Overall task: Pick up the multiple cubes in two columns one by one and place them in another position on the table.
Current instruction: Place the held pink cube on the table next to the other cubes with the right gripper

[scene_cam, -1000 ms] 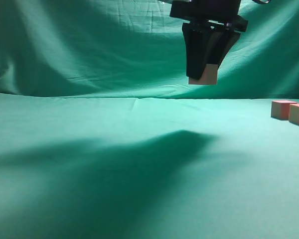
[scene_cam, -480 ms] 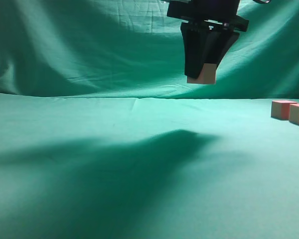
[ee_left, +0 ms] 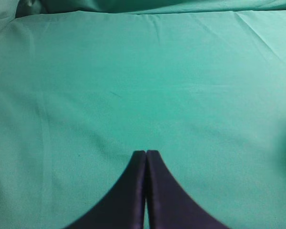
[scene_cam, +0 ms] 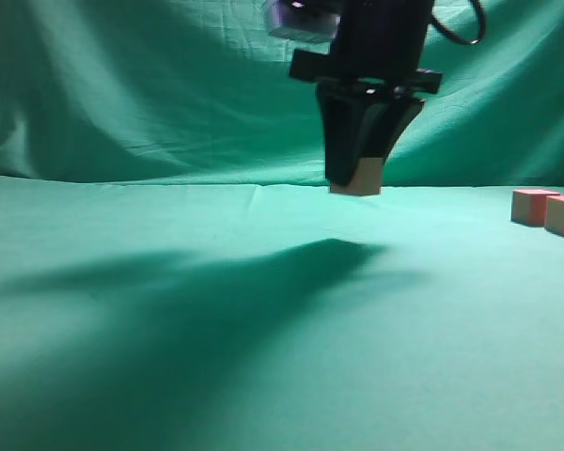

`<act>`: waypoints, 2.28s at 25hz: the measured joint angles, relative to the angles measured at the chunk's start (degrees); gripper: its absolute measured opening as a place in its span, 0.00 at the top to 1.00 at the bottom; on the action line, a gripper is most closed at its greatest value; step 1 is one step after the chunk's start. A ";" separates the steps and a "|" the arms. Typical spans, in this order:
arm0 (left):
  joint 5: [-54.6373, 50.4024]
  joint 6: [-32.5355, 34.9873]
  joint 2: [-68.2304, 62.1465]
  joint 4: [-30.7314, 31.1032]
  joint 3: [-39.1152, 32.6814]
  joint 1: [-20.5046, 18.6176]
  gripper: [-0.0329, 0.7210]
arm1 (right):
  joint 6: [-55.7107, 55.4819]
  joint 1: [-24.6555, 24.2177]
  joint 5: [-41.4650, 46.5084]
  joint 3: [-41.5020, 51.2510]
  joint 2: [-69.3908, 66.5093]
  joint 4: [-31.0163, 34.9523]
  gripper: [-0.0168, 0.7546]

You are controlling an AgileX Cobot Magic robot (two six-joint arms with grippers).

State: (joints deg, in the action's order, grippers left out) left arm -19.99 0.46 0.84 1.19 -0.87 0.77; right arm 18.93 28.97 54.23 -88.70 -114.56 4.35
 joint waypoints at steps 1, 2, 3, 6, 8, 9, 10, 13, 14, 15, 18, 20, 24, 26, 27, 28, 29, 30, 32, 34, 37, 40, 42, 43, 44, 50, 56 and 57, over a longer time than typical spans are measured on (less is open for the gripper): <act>0.00 0.00 0.00 0.00 0.00 0.00 0.96 | 0.00 0.65 -0.60 0.00 -0.51 -0.22 0.64; 0.00 0.00 0.00 0.00 0.00 0.00 0.96 | 0.00 1.33 -1.40 0.00 -0.73 -0.47 0.64; 0.00 0.00 0.00 0.00 0.00 0.00 0.96 | 0.00 1.81 -1.83 -0.11 -0.86 -0.53 0.64; 0.00 0.00 0.00 0.00 0.00 0.00 0.96 | -0.25 2.06 -3.92 -0.11 -0.99 -1.77 0.64; 0.00 0.00 0.00 0.00 0.00 0.00 0.96 | -0.65 2.06 -4.81 -0.11 -1.35 -3.58 0.64; 0.00 0.00 0.00 0.00 0.00 0.00 0.96 | -1.26 2.06 -5.09 -0.11 -1.57 -4.61 0.64; 0.00 0.00 0.00 0.00 0.00 0.00 0.96 | -2.03 2.06 -5.20 -0.11 -2.03 -5.56 0.64; 0.00 0.00 0.00 0.00 0.00 0.00 0.96 | -4.28 2.06 -5.98 -0.19 -3.43 -8.00 0.64; 0.00 0.00 0.00 0.00 0.00 0.00 0.96 | -4.81 2.06 -6.00 -0.19 -3.91 -8.79 0.64; 0.00 0.00 0.00 0.00 0.00 0.00 0.96 | -4.98 2.06 -6.10 -0.19 -4.31 -9.39 0.64; 0.00 0.00 0.00 0.00 0.00 0.00 0.96 | -5.34 2.06 -6.10 -0.34 -5.32 -10.19 0.64; 0.00 0.00 0.00 0.00 0.00 0.00 0.96 | -5.39 2.06 -6.10 -0.74 -5.66 -10.34 0.64; 0.00 0.00 0.00 0.00 0.00 0.00 0.96 | -5.61 2.06 -6.48 -0.74 -5.90 -10.34 0.64; 0.00 0.00 0.00 0.00 0.00 0.00 0.96 | -5.65 2.06 -6.76 -0.88 -6.28 -10.44 0.64; 0.00 0.00 0.00 0.00 0.00 0.00 0.96 | -5.65 2.06 -6.86 -0.97 -6.26 -10.44 0.64; 0.00 0.00 0.00 0.00 0.00 0.00 0.96 | -5.65 2.06 -6.86 -1.10 -6.38 -10.44 0.64; 0.00 0.00 0.00 0.00 0.00 0.00 0.96 | -5.65 2.06 -6.98 -1.14 -6.49 -10.44 0.64; 0.00 0.00 0.00 0.00 0.00 0.00 0.96 | -5.75 2.06 -6.98 -1.24 -6.50 -10.44 0.64; 0.00 0.00 0.00 0.00 0.00 0.00 0.96 | -5.78 2.06 -7.05 -1.28 -6.58 -10.44 0.64; 0.00 0.00 0.00 0.00 0.00 0.00 0.96 | -5.78 2.06 -7.05 -1.28 -6.58 -10.44 0.64; 0.00 0.00 0.00 0.00 0.00 0.00 0.96 | -5.87 2.06 -7.05 -1.28 -6.58 -10.44 0.64; 0.00 0.00 0.00 0.00 0.00 0.00 0.96 | -6.01 2.06 -7.10 -1.28 -6.64 -10.34 0.64; 0.00 0.00 0.00 0.00 0.00 0.00 0.96 | -6.05 2.06 -7.33 -1.28 -7.01 -10.01 0.57; 0.00 0.00 0.00 0.00 0.00 0.00 0.96 | -6.29 2.06 -7.33 -1.28 -7.29 -9.91 0.52; 0.00 0.00 0.00 0.00 0.00 0.00 0.96 | -6.54 2.06 -7.33 -1.37 -7.29 -9.79 0.46; 0.00 0.00 0.00 0.00 0.00 0.00 0.96 | -7.45 1.96 -2.08 -5.51 -7.66 -9.28 0.14; 0.00 0.00 0.00 0.00 0.00 0.00 0.96 | -7.52 1.96 7.12 -10.90 -3.54 -9.23 0.11; 0.00 0.00 0.00 0.00 0.00 0.00 0.96 | -7.52 1.96 8.84 -11.40 -2.12 -9.34 0.11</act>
State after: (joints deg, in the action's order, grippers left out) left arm -19.99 0.46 0.84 1.19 -0.87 0.77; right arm 11.41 30.93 63.07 -100.11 -116.68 -4.99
